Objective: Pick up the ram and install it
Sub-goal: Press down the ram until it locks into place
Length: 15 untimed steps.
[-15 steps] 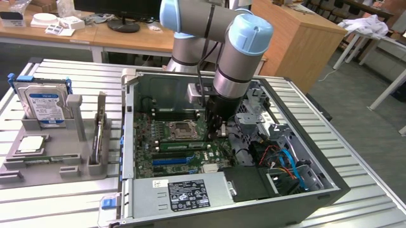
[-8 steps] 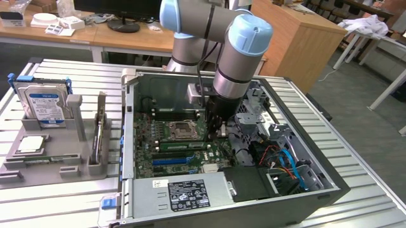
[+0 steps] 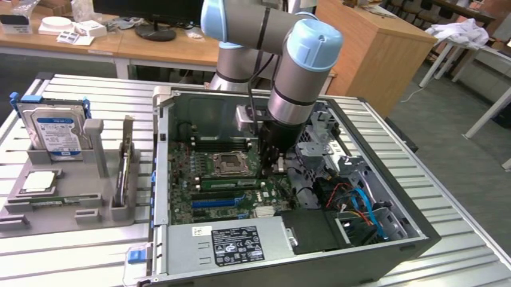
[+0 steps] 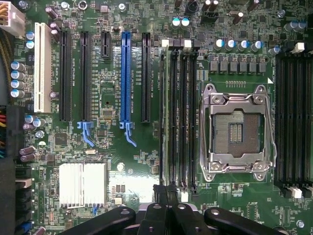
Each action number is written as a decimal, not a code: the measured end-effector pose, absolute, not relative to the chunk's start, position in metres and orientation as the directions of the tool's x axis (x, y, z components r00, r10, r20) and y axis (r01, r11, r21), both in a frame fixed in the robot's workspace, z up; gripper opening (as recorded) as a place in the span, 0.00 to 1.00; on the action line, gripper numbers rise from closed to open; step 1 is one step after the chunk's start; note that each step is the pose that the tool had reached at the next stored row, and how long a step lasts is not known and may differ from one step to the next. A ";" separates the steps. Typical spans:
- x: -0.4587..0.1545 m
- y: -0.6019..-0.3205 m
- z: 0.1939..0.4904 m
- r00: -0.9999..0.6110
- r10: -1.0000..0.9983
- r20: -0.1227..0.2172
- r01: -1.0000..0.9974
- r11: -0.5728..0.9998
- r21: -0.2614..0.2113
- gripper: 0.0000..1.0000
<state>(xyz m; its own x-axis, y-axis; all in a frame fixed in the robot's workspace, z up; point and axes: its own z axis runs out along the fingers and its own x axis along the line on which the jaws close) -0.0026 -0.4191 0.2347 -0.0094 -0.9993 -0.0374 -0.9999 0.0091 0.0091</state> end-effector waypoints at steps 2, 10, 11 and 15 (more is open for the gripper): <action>-0.003 -0.419 0.235 -0.009 -0.999 -0.037 -1.000 0.009 0.009 0.11; -0.003 -0.419 0.233 -0.009 -0.999 -0.037 -1.000 0.009 0.009 0.11; -0.003 -0.419 0.233 -0.009 -0.999 -0.037 -1.000 0.009 0.009 0.11; -0.003 -0.417 0.232 -0.009 -0.999 -0.038 -1.000 0.009 0.009 0.11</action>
<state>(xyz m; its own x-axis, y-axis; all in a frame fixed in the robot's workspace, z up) -0.0027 -0.4168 0.2324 -0.0095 -0.9992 -0.0376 -0.9999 0.0091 0.0092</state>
